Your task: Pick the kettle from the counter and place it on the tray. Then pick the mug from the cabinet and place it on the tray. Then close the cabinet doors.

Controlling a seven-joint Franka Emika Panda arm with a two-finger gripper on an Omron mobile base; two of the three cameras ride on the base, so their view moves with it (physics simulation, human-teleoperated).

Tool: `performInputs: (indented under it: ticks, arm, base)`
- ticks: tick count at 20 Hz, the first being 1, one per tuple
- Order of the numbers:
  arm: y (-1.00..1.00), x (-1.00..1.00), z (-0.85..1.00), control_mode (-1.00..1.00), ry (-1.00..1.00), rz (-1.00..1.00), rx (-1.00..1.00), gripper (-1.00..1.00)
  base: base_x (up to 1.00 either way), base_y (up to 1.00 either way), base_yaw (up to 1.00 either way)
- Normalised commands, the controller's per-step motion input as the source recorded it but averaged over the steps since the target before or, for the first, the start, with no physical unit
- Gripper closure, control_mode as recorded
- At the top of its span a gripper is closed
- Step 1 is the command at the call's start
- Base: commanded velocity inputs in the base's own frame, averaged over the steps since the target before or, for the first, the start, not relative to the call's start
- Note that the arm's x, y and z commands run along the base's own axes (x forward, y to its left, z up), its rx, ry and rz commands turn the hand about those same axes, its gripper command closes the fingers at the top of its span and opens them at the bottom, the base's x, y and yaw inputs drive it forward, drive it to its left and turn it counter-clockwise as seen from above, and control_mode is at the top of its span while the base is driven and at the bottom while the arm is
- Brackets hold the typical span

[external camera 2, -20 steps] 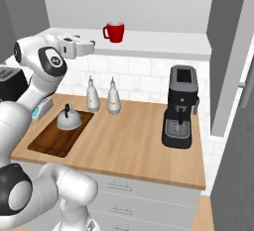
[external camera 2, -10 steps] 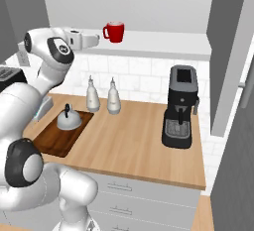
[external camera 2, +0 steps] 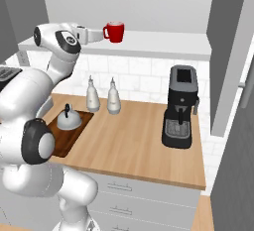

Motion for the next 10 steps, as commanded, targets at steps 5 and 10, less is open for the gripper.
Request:
performInputs:
  ticks: [5, 10]
  arm:
    - [-0.24, 0.4, 0.0, -1.0, 0.0, 0.0, 0.0, -1.0]
    - [-0.25, 0.29, -0.01, -1.0, 0.0, 0.0, 0.0, -1.0]
  base:
    - [0.0, 0.0, 0.0]
    - [0.0, 0.0, 0.0]
